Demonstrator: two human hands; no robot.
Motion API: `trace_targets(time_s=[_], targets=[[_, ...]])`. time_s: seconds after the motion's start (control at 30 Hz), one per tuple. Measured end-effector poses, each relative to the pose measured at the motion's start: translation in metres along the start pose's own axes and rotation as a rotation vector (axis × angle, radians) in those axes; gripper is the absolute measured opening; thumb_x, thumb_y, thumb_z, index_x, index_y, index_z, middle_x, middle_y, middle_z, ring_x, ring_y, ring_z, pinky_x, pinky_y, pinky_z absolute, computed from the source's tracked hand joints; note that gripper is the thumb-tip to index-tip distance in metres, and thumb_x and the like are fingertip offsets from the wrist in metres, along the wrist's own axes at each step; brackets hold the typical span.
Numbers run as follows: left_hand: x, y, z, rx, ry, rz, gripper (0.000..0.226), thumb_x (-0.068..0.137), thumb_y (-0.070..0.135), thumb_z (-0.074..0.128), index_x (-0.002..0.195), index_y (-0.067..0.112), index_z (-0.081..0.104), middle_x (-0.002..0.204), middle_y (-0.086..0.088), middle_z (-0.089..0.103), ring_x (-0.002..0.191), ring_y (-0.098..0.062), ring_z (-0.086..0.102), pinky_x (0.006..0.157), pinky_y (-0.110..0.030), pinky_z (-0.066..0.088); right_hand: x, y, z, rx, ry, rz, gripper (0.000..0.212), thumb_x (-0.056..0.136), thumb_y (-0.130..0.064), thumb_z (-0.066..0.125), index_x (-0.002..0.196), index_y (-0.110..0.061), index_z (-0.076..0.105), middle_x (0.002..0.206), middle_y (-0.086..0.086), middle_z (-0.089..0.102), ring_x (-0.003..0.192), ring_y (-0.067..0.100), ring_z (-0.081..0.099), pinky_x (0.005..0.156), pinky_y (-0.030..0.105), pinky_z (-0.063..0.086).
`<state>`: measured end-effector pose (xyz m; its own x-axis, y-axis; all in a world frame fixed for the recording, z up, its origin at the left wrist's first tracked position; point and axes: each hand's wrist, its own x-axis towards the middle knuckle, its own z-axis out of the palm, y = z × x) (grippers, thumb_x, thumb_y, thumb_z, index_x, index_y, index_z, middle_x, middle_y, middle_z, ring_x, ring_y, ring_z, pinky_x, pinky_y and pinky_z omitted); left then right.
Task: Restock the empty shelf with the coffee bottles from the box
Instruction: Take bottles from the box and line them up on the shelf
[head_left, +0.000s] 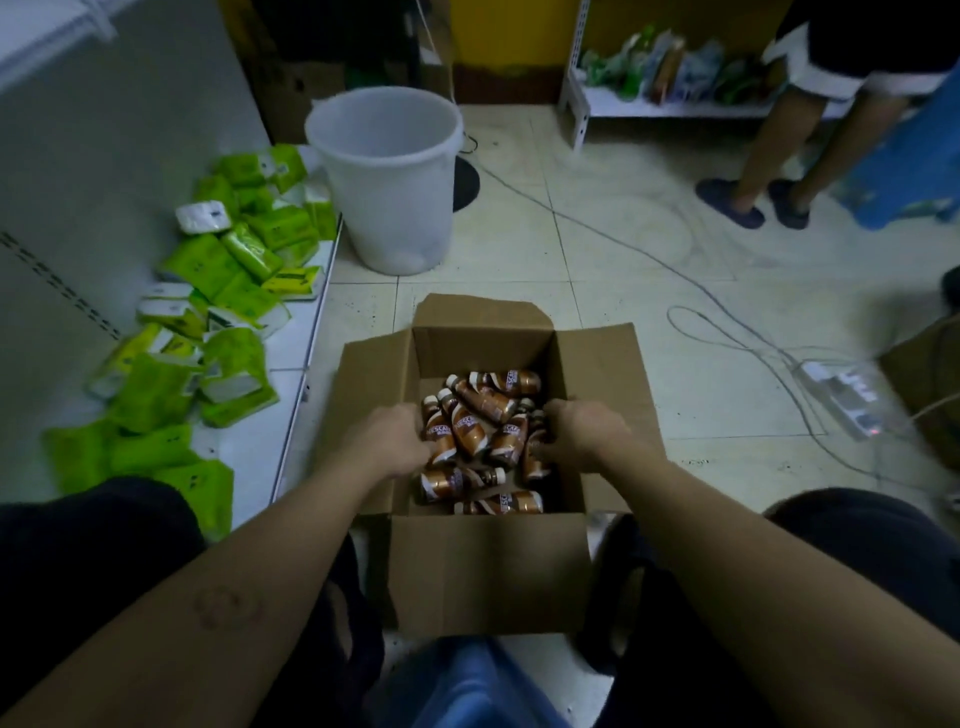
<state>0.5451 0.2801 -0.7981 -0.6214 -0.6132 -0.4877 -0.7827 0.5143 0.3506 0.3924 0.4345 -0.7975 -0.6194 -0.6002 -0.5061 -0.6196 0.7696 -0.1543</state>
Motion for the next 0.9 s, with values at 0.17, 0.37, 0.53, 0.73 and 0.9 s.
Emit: trace_targets(time_s=[0.17,0.37,0.53,0.73,0.9], targets=[[0.022,-0.005,0.017,0.020,-0.119,-0.038,0.017,0.086,0.029,0.066,0.087,0.025,0.049,0.079,0.007,0.051,0.070,-0.006,0.049,0.058,-0.023,0.037,0.020,0.005,0.037,0.029,-0.288,0.041,0.056,0.087,-0.036,0.064,0.137,-0.020,0.046,0.130,0.008,0.054,0.121,0.028,0.052,0.102,0.041,0.041],[0.091,-0.013,0.056,-0.017,-0.260,-0.015,0.024,0.082,0.030,0.067,0.102,0.020,0.058,0.094,-0.001,0.061,0.083,-0.016,0.059,0.069,-0.030,0.049,0.082,0.008,0.084,0.033,-0.424,0.038,0.057,0.088,-0.033,0.064,0.138,-0.012,0.045,0.137,0.013,0.049,0.125,0.030,0.049,0.107,0.040,0.041],[0.161,-0.025,0.119,0.051,-0.326,0.029,0.051,0.079,0.033,0.069,0.125,0.025,0.049,0.116,-0.003,0.058,0.102,-0.022,0.056,0.085,-0.039,0.051,0.140,0.013,0.139,0.016,-0.513,0.016,0.052,0.090,-0.037,0.060,0.137,-0.023,0.045,0.136,0.011,0.049,0.121,0.028,0.050,0.104,0.043,0.042],[0.203,-0.040,0.194,0.463,-0.383,0.108,0.090,0.075,0.029,0.075,0.147,0.018,0.023,0.146,-0.013,0.033,0.129,-0.032,0.037,0.098,-0.047,0.041,0.190,0.011,0.201,-0.353,-0.593,-0.161,0.048,0.097,-0.027,0.050,0.142,-0.015,0.036,0.141,0.013,0.047,0.124,0.029,0.052,0.097,0.040,0.043],[0.207,-0.051,0.221,0.561,-0.327,0.068,0.087,0.078,0.032,0.072,0.148,0.015,0.022,0.153,-0.019,0.023,0.131,-0.042,0.036,0.105,-0.054,0.033,0.190,0.005,0.227,-0.513,-0.526,-0.157,0.049,0.098,-0.025,0.046,0.142,-0.010,0.031,0.138,0.015,0.047,0.115,0.028,0.057,0.085,0.035,0.045]])
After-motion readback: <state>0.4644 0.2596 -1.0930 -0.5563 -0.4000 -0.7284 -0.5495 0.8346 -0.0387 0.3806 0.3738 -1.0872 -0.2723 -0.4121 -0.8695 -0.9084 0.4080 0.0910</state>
